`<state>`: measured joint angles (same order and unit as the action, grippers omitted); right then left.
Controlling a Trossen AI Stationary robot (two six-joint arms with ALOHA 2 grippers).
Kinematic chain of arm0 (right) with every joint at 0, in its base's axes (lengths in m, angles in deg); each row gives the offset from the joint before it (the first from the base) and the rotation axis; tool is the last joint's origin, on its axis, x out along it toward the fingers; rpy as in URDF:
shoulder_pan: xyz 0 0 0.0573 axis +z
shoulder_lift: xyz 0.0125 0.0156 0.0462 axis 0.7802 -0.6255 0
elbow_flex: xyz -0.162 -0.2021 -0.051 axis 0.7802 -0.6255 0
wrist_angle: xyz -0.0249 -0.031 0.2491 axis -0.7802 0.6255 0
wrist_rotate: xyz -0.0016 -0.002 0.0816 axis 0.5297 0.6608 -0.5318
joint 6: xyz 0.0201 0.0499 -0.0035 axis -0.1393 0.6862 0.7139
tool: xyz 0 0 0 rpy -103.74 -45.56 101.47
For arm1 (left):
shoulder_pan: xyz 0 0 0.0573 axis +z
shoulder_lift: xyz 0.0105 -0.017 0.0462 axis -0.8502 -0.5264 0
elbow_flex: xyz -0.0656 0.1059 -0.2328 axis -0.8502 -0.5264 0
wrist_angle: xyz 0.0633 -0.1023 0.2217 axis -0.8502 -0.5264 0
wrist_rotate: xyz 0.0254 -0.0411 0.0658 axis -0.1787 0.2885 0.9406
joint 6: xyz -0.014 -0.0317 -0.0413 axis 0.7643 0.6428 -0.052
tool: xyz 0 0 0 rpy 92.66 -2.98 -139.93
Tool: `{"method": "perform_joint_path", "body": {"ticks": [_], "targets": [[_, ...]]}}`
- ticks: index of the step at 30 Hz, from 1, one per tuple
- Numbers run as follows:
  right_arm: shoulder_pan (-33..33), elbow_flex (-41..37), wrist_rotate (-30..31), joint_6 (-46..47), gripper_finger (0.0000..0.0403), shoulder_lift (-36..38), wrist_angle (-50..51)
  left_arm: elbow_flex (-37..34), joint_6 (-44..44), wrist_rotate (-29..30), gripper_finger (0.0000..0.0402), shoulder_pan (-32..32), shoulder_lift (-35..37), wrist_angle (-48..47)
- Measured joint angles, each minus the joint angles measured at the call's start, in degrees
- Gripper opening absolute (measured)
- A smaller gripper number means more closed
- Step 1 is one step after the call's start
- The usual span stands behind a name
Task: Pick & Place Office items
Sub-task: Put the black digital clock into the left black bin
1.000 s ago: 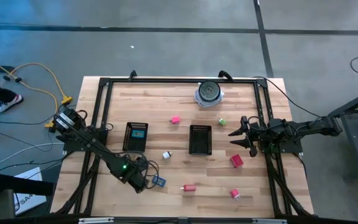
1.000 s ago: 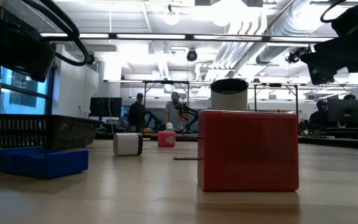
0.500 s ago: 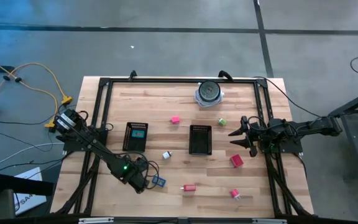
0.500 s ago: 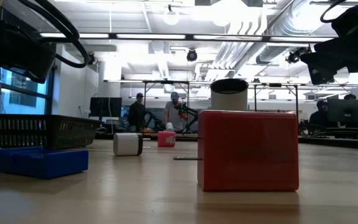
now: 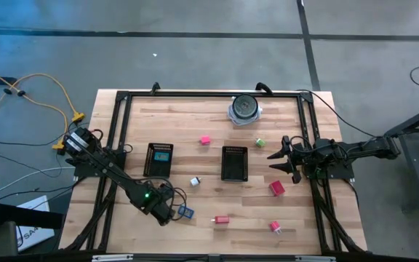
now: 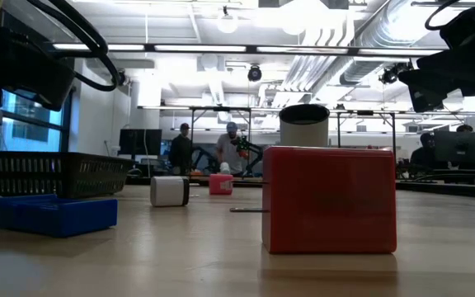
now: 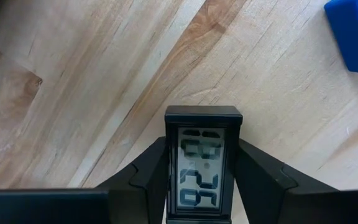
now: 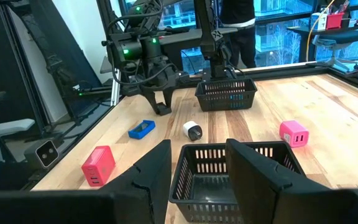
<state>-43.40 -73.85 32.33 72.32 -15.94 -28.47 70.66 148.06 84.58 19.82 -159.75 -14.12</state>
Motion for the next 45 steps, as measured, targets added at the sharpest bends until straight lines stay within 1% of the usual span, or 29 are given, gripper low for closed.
{"method": "perform_joint_path", "body": {"ticks": [3,7,11,17,25,31,36,42,45], "targets": [[0.0,0.0,0.0,0.0,0.014,0.0,0.0,0.0,0.0,0.0,0.0146,0.0,0.0,0.0],[0.0,0.0,0.0,0.0,0.014,0.0,0.0,-0.1,-0.1,-0.1,0.0157,0.1,0.4,0.1],[0.0,0.0,0.0,0.0,0.014,0.0,0.0,-0.3,-2.1,-0.5,0.0153,1.2,1.9,-0.8],[0.0,0.0,0.0,0.0,0.014,0.0,0.0,-0.3,-6.8,1.4,0.015,3.9,6.4,-3.9],[0.0,0.0,0.0,0.0,0.014,0.0,0.0,-0.2,-12.2,4.1,0.0149,8.2,14.6,-10.3],[0.0,0.0,0.0,0.0,0.014,0.0,0.0,-0.2,-21.5,4.0,0.0149,13.0,20.8,-14.1],[0.0,0.0,0.0,0.0,0.014,0.0,0.0,-0.2,-30.5,4.0,0.0152,17.8,25.1,-19.4],[0.0,0.0,0.0,0.0,0.014,0.0,0.0,-0.2,-41.3,3.5,0.0154,23.7,26.1,-20.6],[0.0,0.0,0.0,0.0,0.014,0.0,0.0,-0.4,-44.0,2.3,0.0154,26.3,26.1,-20.2]]}}
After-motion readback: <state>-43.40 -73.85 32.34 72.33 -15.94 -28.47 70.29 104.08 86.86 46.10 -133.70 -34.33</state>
